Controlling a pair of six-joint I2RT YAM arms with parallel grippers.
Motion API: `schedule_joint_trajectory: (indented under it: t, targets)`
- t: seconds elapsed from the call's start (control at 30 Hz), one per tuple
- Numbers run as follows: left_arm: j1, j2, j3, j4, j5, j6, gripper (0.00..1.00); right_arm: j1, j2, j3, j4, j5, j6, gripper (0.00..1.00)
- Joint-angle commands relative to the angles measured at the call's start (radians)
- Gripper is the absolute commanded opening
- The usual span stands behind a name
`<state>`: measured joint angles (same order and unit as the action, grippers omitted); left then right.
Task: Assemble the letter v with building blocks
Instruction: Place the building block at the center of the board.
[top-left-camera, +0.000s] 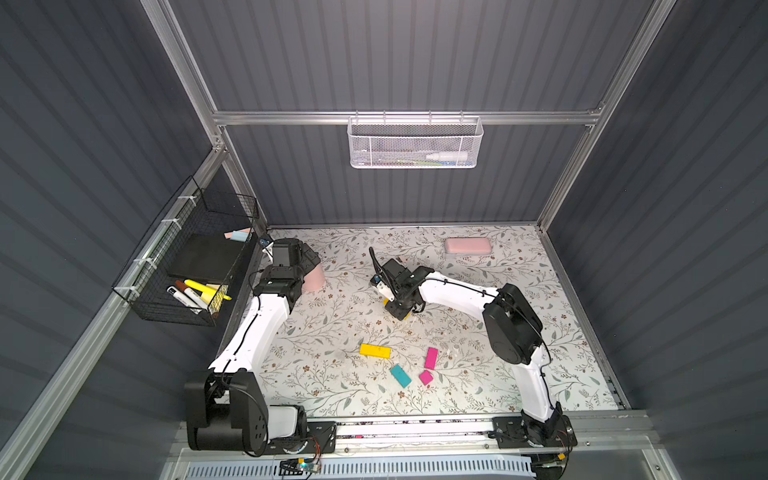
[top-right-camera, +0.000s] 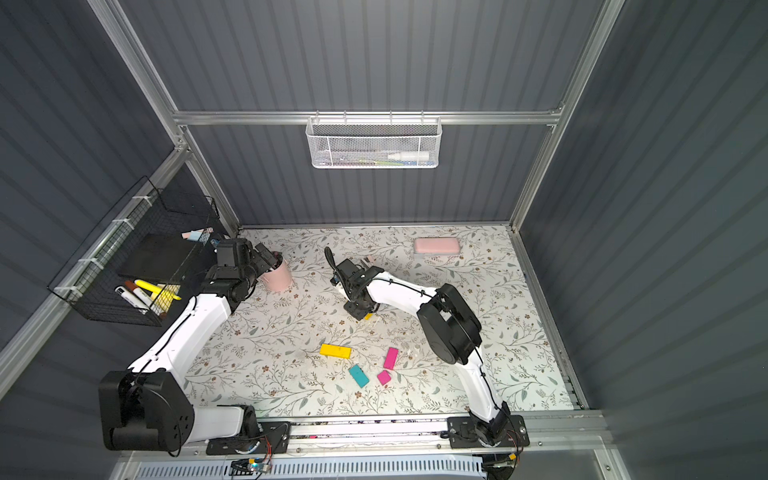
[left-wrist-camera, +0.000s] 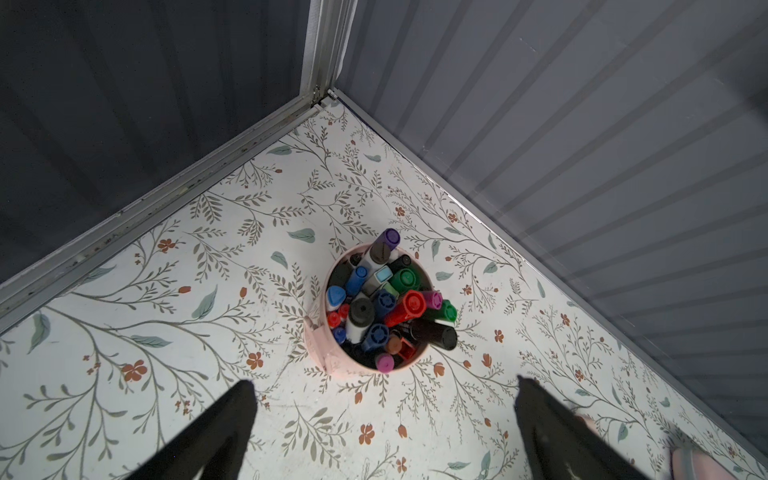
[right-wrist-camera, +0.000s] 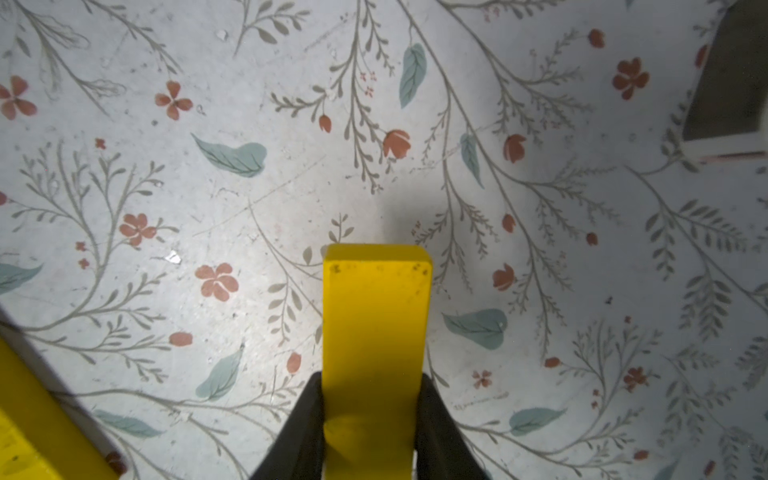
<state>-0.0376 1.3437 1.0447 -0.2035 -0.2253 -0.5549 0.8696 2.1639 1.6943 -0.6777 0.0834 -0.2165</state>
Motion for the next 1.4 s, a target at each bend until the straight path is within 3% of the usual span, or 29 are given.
schedule_joint_trajectory:
  t: [0.0, 0.3, 0.87, 1.0, 1.17, 1.37]
  targets:
    - [0.002, -0.023, -0.008, -0.018, -0.019, -0.01, 0.99, 0.022, 0.037, 0.049, -0.049, 0.017, -0.05, 0.19]
    - [0.002, -0.021, -0.006, -0.022, -0.019, -0.007, 0.99, 0.052, 0.114, 0.148, -0.099, -0.004, -0.069, 0.2]
    - [0.002, -0.031, -0.017, -0.014, -0.019, -0.004, 0.99, 0.083, 0.174, 0.19, -0.129, 0.001, -0.03, 0.22]
    - [0.004, -0.028, -0.017, -0.013, -0.016, -0.004, 1.0, 0.083, 0.173, 0.189, -0.13, -0.004, -0.023, 0.3]
    - [0.004, -0.031, -0.015, -0.015, -0.019, -0.002, 0.99, 0.083, 0.161, 0.186, -0.136, -0.016, -0.016, 0.52]
    - [0.004, -0.031, -0.014, -0.015, -0.019, -0.002, 0.99, 0.083, 0.123, 0.185, -0.135, -0.015, -0.005, 0.61]
